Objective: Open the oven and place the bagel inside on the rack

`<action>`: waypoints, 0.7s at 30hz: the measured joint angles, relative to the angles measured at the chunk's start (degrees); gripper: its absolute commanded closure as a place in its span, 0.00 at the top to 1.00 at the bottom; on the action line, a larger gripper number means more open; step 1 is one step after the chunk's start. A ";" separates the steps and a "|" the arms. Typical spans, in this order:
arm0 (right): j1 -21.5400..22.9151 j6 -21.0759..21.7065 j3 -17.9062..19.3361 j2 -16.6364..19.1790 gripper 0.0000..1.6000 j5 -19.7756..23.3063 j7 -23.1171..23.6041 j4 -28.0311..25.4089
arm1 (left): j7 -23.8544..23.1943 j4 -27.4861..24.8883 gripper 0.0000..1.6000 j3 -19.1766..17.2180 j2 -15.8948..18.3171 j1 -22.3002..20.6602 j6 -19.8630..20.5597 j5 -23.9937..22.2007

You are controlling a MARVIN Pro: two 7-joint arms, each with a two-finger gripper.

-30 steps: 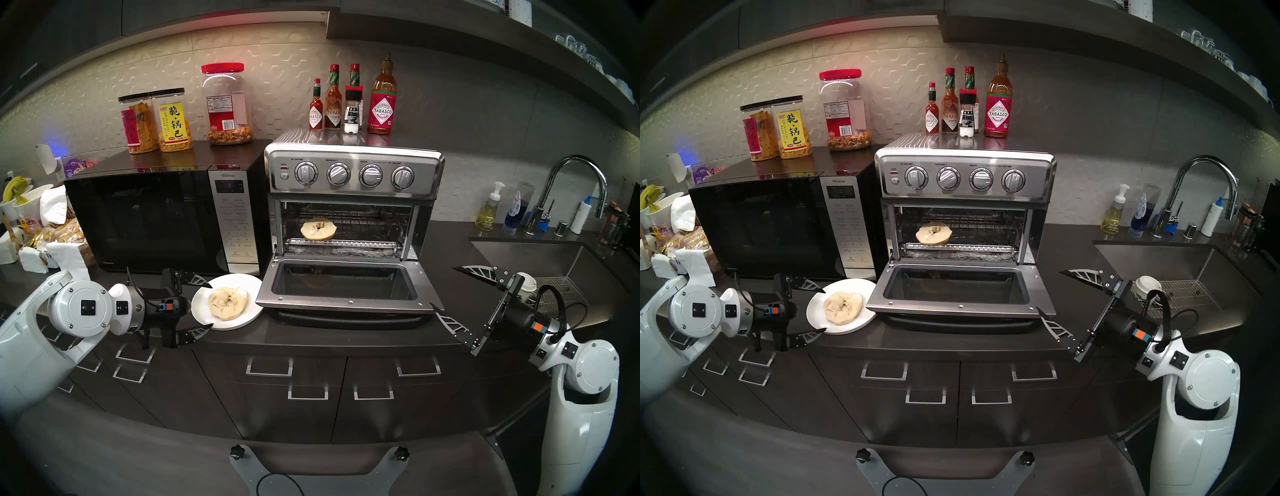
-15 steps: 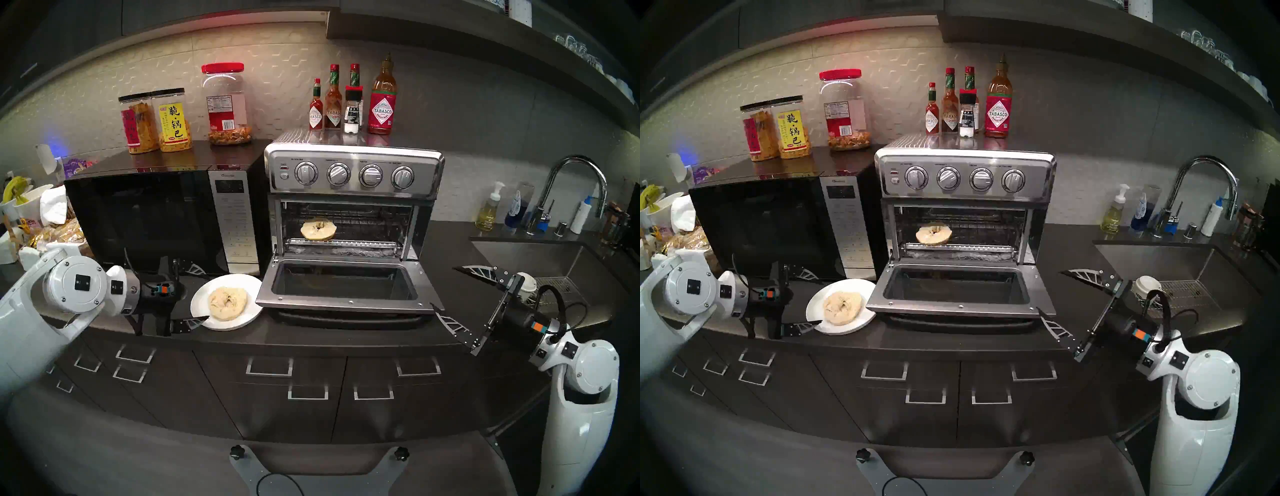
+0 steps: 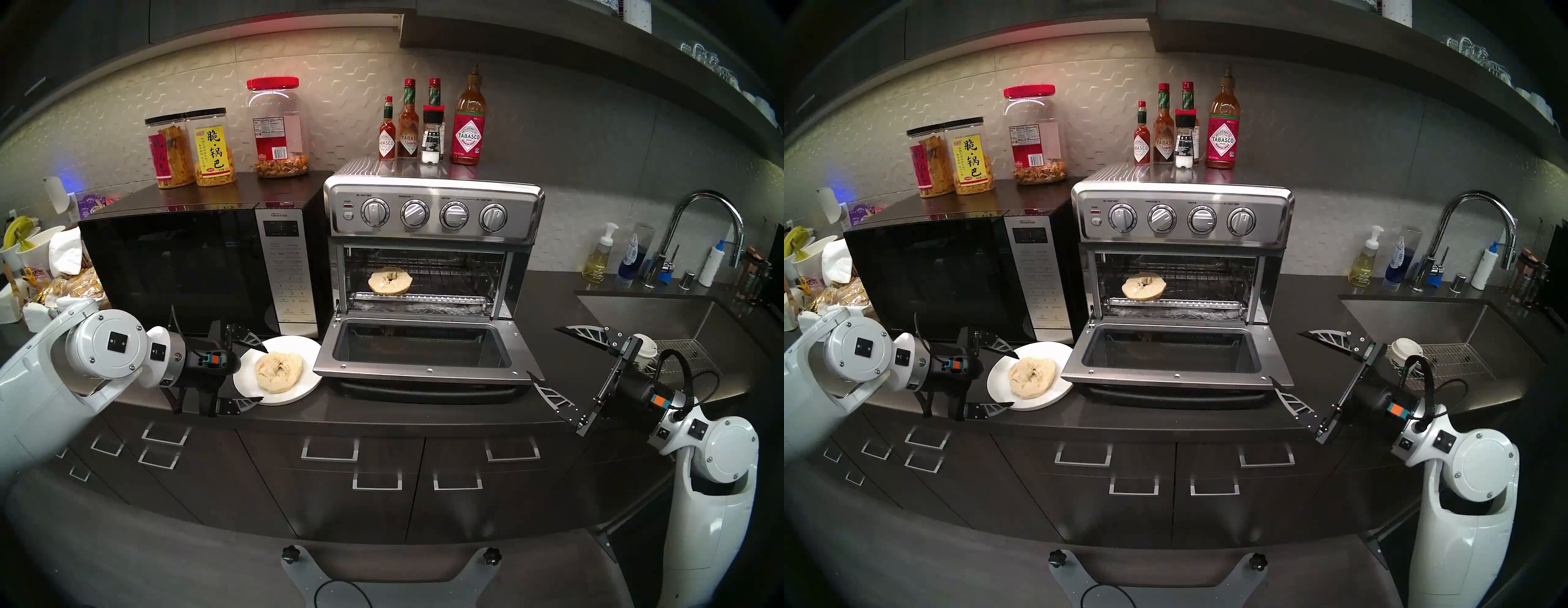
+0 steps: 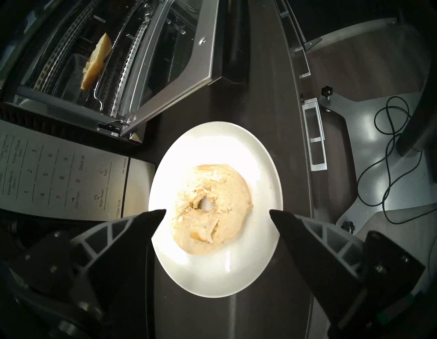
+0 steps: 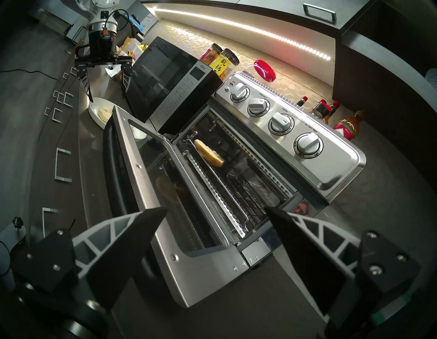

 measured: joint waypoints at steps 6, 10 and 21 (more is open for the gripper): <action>0.00 0.00 0.00 0.00 1.00 0.00 0.00 0.00 | -0.45 1.45 1.00 2.83 -0.13 -3.37 0.17 1.20; 0.00 0.00 0.00 0.00 1.00 0.00 0.00 0.00 | -0.92 2.90 0.97 5.78 -1.07 -6.52 0.12 2.33; 0.00 0.00 0.00 0.00 1.00 0.00 0.00 0.00 | -2.50 6.41 0.85 11.17 -4.01 -12.73 -1.07 4.81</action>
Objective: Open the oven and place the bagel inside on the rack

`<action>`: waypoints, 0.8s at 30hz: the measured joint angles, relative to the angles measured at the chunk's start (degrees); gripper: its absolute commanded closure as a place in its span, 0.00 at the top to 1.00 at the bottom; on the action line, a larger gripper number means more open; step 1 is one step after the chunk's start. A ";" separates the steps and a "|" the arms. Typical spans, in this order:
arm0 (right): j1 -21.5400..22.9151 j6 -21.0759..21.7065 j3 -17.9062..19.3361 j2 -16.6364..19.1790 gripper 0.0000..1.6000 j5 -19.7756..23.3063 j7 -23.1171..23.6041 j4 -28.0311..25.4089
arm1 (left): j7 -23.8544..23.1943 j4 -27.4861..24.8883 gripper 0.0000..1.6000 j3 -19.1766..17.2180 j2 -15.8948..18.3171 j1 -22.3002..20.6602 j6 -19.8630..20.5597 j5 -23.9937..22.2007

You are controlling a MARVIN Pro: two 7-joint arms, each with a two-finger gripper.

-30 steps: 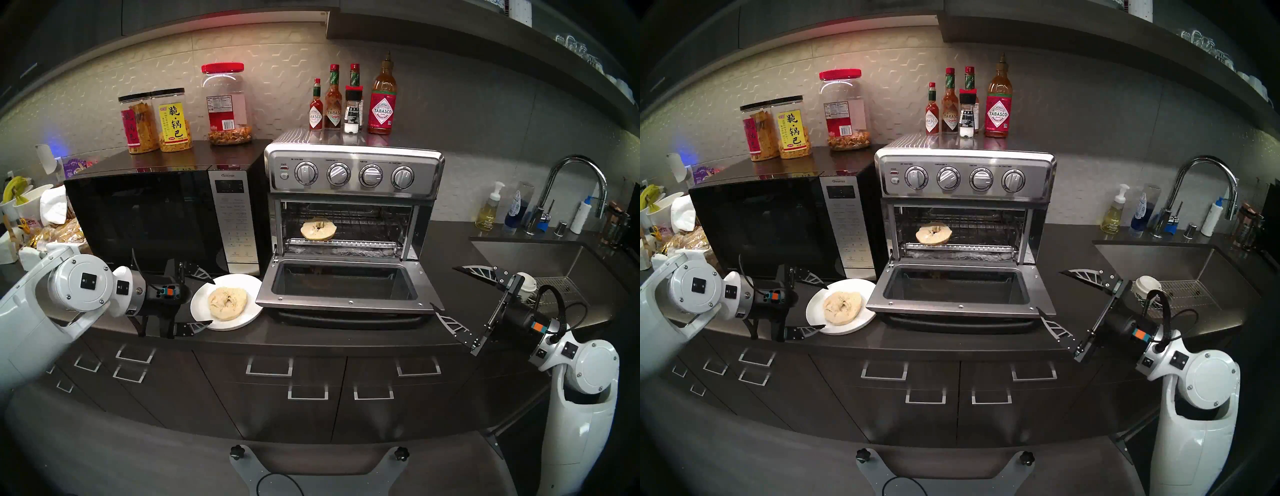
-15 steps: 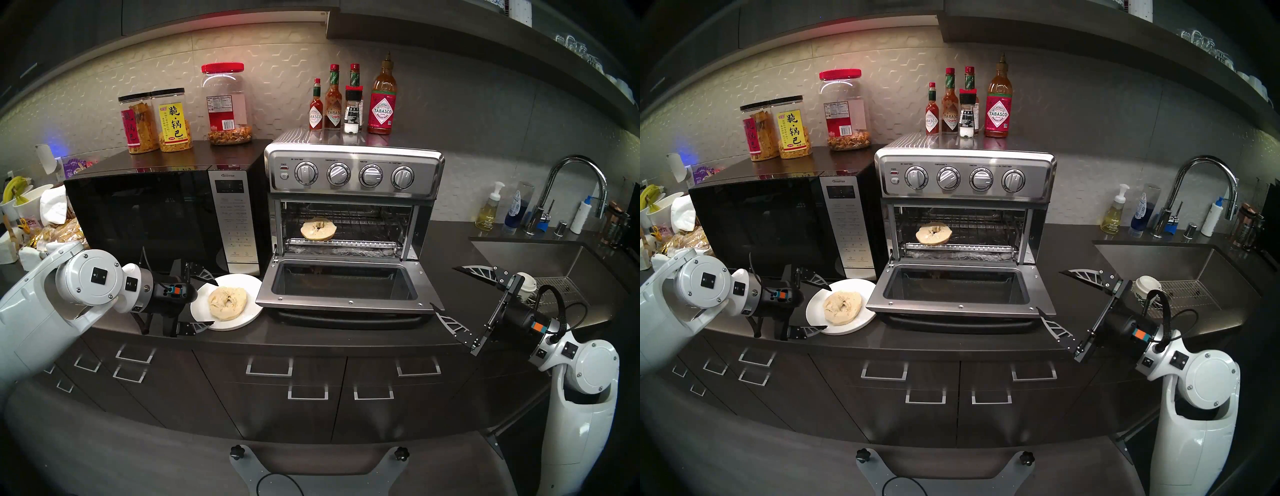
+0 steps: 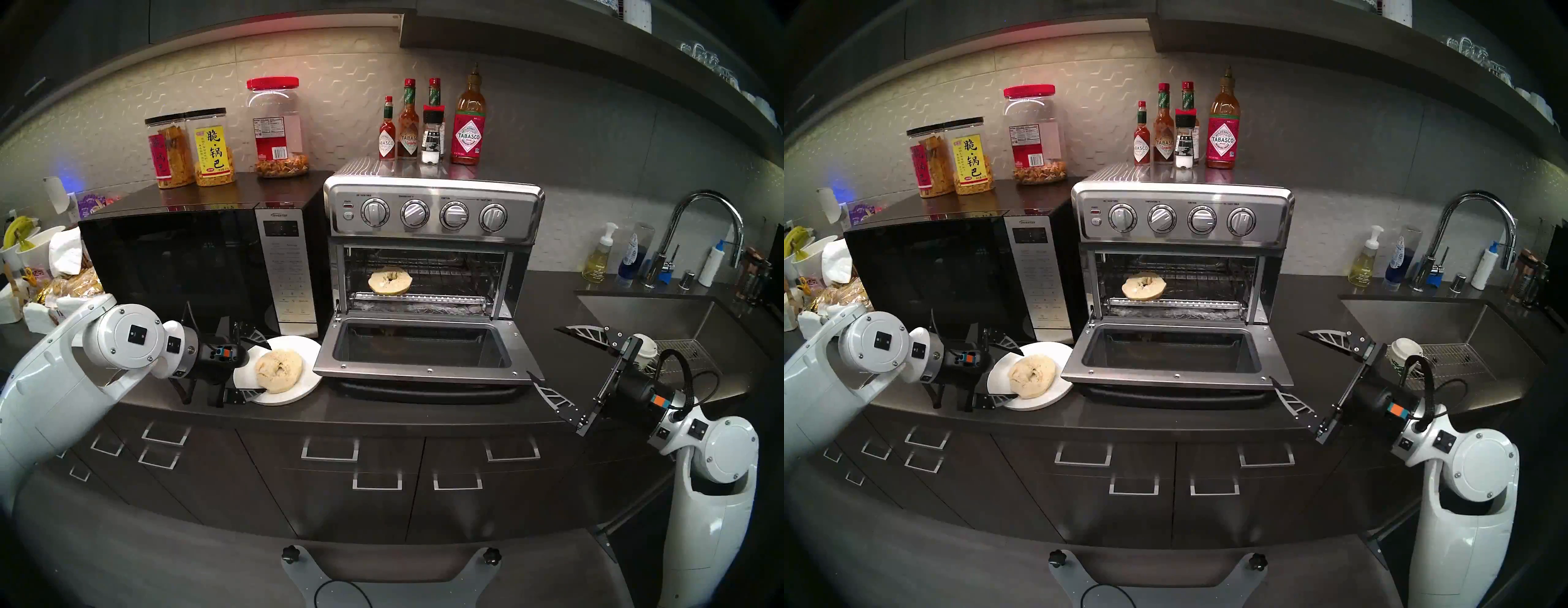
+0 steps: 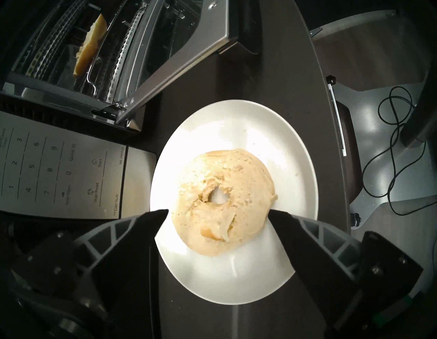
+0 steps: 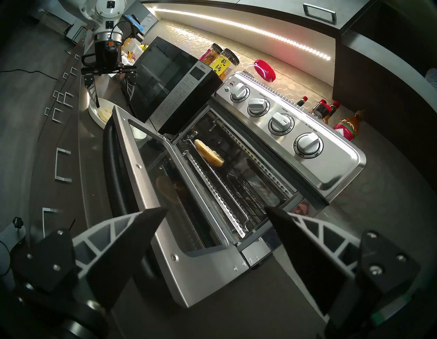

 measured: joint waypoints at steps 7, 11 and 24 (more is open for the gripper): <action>0.00 0.00 0.00 0.00 1.00 0.00 0.00 0.00 | -1.65 2.05 0.91 3.01 -1.93 -3.38 -0.78 1.49; 0.00 0.00 0.00 0.00 1.00 0.00 0.00 0.00 | -2.55 2.87 0.87 4.19 -2.79 -4.86 -1.28 2.11; 0.00 0.00 0.00 0.00 1.00 0.01 0.00 0.00 | -6.28 5.09 0.85 5.31 -4.73 -7.90 -1.72 0.76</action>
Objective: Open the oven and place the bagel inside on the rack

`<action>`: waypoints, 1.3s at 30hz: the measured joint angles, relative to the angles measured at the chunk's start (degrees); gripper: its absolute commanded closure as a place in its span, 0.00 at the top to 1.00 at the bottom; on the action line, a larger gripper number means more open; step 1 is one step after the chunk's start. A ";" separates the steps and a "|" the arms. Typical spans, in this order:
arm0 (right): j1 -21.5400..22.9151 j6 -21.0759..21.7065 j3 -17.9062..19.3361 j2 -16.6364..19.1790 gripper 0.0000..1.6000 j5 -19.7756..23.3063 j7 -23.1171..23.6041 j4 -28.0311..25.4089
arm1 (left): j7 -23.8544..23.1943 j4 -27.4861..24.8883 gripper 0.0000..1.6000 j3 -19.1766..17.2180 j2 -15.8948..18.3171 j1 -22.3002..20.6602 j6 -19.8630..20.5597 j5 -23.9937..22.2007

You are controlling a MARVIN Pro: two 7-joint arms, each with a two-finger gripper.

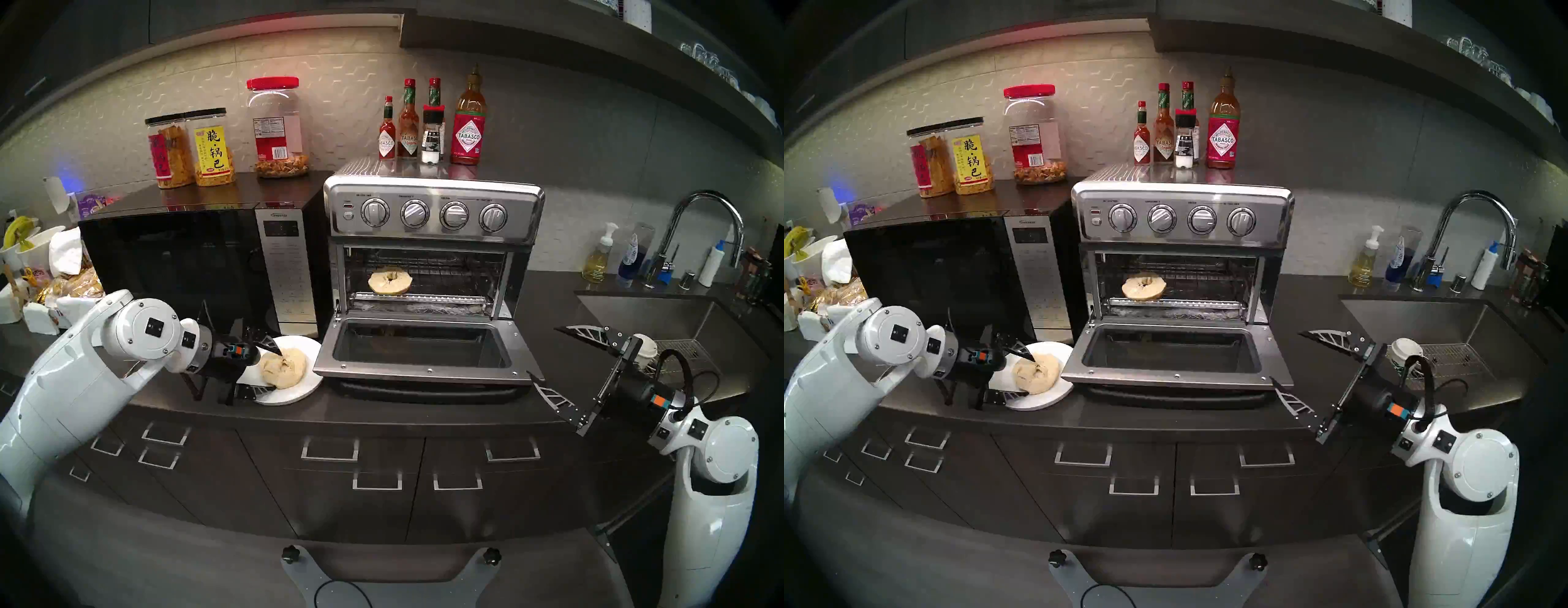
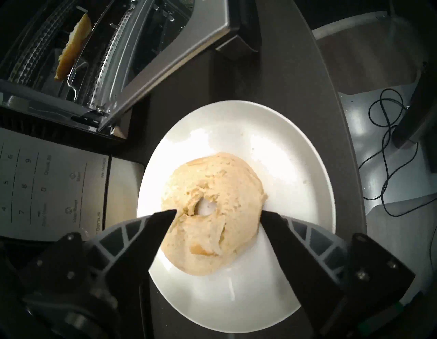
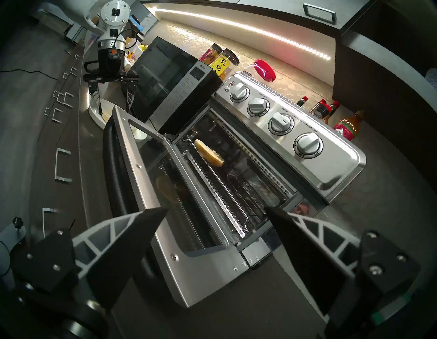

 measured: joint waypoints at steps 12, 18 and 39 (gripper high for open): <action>0.00 0.00 0.00 0.00 1.00 0.00 0.00 0.00 | -4.12 0.23 0.68 -0.14 -0.03 -1.76 2.13 -1.76; 0.00 0.00 0.00 0.00 1.00 0.00 0.00 0.00 | -5.03 0.19 0.98 0.42 0.22 -2.07 2.39 -1.09; 0.00 0.01 0.00 0.00 1.00 0.02 0.00 0.00 | -6.33 3.34 0.44 3.34 -1.65 -4.66 0.74 1.05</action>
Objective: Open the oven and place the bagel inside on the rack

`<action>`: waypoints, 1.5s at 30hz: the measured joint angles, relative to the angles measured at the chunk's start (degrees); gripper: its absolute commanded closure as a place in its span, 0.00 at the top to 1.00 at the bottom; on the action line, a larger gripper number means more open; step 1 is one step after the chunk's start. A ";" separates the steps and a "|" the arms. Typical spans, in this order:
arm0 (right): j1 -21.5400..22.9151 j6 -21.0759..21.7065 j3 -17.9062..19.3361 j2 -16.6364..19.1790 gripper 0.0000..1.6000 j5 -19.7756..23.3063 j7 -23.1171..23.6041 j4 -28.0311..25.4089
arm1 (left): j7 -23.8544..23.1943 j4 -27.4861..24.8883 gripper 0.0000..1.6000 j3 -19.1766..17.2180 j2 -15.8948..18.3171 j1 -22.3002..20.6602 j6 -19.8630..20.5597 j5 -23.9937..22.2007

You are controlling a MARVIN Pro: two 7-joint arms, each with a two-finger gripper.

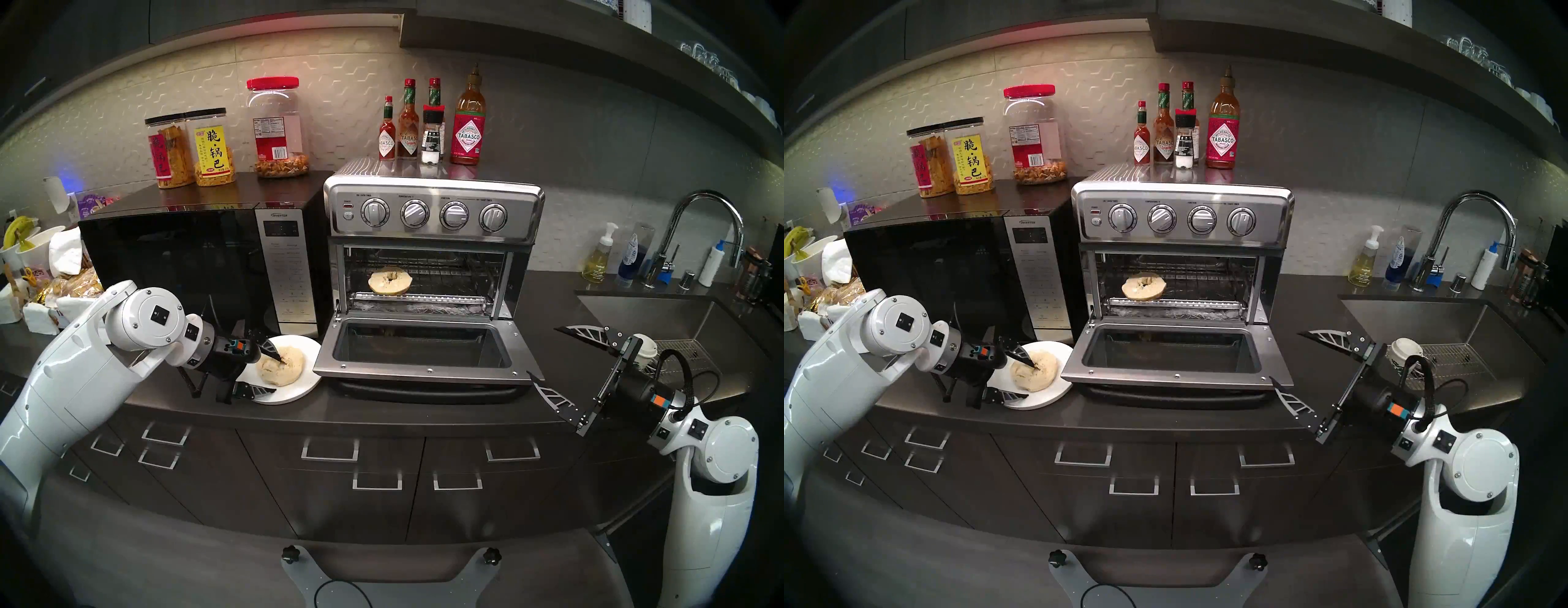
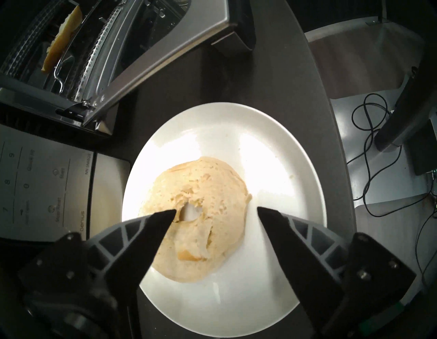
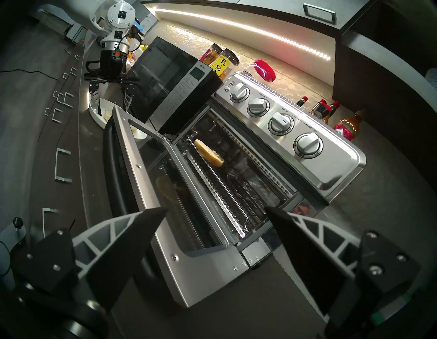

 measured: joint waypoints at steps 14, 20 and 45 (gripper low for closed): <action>0.00 0.00 0.00 0.00 1.00 0.00 0.00 0.00 | -0.98 1.04 0.00 1.10 -1.19 -1.61 0.00 0.90; 0.00 0.00 0.00 0.00 1.00 0.00 0.00 0.00 | -0.57 0.62 0.00 1.15 -1.30 -1.56 0.34 1.10; 0.00 -0.02 0.00 0.00 1.00 -0.02 0.00 -0.01 | 4.95 -9.62 0.00 -8.07 4.72 7.20 3.53 -2.41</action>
